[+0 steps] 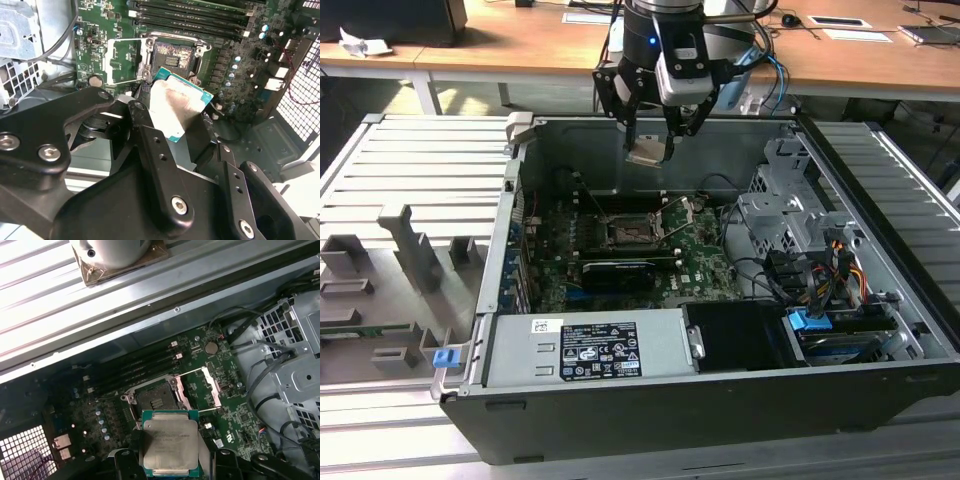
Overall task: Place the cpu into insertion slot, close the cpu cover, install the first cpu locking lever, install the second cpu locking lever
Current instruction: 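Place the cpu into insertion slot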
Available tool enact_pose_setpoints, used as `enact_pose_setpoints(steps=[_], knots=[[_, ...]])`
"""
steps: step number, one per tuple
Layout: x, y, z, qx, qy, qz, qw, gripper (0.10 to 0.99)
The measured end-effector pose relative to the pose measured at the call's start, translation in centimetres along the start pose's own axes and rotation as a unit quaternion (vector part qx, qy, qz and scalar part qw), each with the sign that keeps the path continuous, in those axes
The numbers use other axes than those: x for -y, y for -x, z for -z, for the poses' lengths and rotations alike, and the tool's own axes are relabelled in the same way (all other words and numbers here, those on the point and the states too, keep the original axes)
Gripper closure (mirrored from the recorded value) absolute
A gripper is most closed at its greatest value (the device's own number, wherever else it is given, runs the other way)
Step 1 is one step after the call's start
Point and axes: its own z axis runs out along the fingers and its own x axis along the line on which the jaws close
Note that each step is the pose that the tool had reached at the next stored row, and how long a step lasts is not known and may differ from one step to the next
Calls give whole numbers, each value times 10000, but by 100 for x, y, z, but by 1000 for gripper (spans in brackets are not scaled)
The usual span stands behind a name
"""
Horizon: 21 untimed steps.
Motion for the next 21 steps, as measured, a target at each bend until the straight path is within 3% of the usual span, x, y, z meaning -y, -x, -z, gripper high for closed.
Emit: enact_pose_setpoints(steps=[21], knots=[[0,0,-2,19,4,-227,9997,561]])
